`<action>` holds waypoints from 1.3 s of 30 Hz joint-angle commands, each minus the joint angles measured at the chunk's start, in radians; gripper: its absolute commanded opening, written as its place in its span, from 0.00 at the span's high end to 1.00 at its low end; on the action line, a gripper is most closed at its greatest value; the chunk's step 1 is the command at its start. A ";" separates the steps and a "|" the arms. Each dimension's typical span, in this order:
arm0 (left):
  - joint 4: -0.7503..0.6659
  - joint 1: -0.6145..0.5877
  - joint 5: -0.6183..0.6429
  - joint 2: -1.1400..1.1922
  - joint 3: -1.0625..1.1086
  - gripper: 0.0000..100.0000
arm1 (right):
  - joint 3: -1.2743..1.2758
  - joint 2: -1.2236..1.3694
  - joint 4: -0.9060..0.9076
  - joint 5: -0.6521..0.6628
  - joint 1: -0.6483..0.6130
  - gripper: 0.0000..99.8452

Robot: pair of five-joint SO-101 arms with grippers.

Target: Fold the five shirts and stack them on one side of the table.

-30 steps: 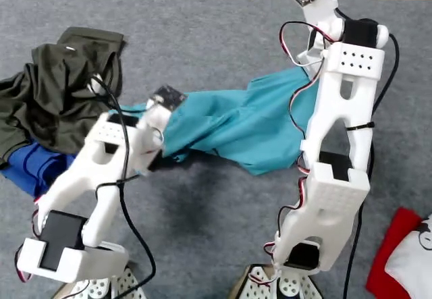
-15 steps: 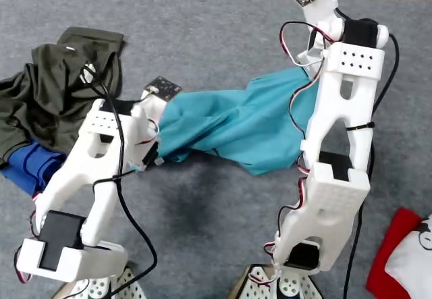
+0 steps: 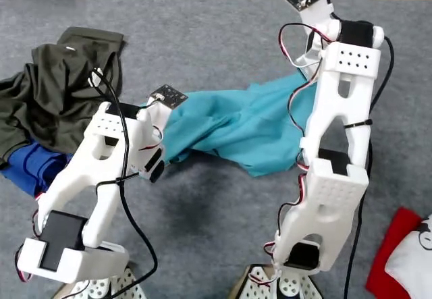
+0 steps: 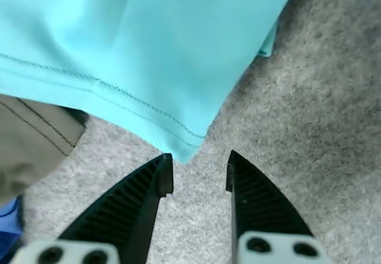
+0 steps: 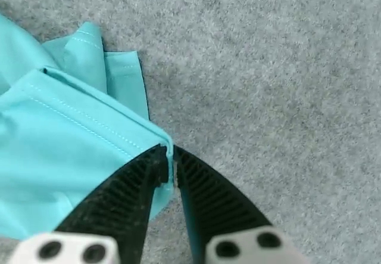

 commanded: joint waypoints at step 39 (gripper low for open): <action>-0.051 0.009 0.025 -0.298 0.219 0.85 | -0.044 -0.012 0.092 0.000 -0.125 1.00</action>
